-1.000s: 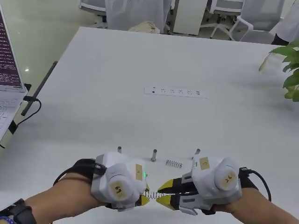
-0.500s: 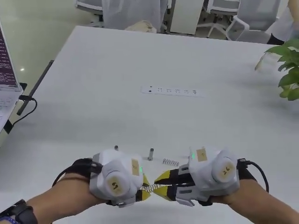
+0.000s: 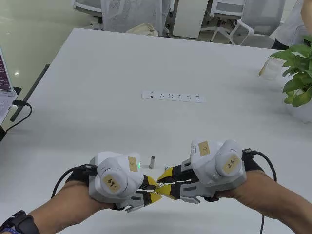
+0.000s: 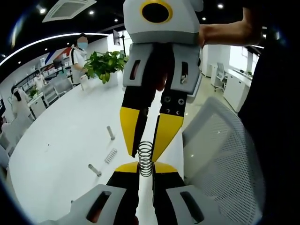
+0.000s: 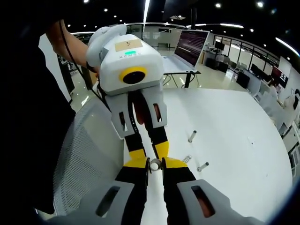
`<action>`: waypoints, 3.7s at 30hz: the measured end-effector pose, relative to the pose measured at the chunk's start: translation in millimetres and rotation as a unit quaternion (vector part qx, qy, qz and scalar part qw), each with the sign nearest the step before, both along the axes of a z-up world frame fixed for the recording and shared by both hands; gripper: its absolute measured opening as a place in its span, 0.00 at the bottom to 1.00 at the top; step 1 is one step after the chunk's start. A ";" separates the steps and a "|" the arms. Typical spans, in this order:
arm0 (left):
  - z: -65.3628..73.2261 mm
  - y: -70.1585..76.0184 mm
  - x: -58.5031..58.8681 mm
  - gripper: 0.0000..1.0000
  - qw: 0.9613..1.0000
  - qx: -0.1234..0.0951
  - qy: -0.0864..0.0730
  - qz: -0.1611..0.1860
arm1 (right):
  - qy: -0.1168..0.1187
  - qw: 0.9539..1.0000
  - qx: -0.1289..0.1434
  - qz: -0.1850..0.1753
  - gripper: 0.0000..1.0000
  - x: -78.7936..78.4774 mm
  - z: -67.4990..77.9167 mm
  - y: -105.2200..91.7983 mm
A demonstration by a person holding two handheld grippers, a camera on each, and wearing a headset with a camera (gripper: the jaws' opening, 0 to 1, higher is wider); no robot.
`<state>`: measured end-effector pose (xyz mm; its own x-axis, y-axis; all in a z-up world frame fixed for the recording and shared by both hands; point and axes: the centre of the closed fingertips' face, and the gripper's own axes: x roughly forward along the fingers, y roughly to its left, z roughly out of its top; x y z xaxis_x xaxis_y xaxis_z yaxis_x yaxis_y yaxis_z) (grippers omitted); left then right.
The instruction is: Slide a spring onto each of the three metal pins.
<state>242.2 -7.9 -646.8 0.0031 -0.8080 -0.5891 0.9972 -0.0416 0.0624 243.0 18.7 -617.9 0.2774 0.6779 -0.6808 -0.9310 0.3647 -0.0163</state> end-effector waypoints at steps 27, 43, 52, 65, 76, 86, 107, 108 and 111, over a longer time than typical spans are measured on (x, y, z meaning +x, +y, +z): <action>6.0 -10.9 -6.9 0.02 1.000 -0.004 -0.006 -0.019 | -0.007 0.984 -0.124 0.125 0.10 -11.3 -8.3 -8.4; 1.3 -12.4 -8.7 0.02 1.000 0.001 -0.001 -0.028 | -0.010 0.979 -0.140 0.146 0.08 -14.0 -15.3 -12.7; -8.6 -13.2 -15.1 0.03 1.000 -0.002 0.005 -0.029 | 0.001 0.980 -0.140 0.142 0.08 -19.4 -25.0 -13.9; -23.8 13.6 -12.0 0.12 0.999 -0.005 0.040 0.023 | 0.006 0.983 -0.130 0.131 0.08 -15.2 -29.3 -15.1; -29.2 44.2 4.5 0.20 0.995 -0.010 0.054 0.087 | 0.023 0.984 -0.127 0.119 0.08 -12.6 -40.9 -21.6; -24.6 79.2 31.9 0.28 0.985 -0.024 0.053 0.164 | 0.030 0.983 -0.138 0.117 0.08 0.7 -45.1 -26.7; -29.9 138.7 59.4 0.47 0.963 -0.028 0.050 0.262 | 0.011 0.981 -0.156 0.118 0.08 58.3 -40.3 -18.1; -30.0 140.2 59.6 0.47 0.963 -0.029 0.050 0.265 | 0.009 0.981 -0.156 0.118 0.08 62.4 -39.8 -16.7; -30.9 146.1 61.3 0.49 0.960 -0.030 0.050 0.275 | 0.007 0.981 -0.155 0.119 0.08 68.8 -38.2 -13.1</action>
<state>303.5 138.3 -677.7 0.3850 -0.7327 -0.5611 0.8683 0.4936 -0.0488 311.8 5.7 -656.1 0.1245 0.4821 -0.8672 -0.9902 0.1161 -0.0776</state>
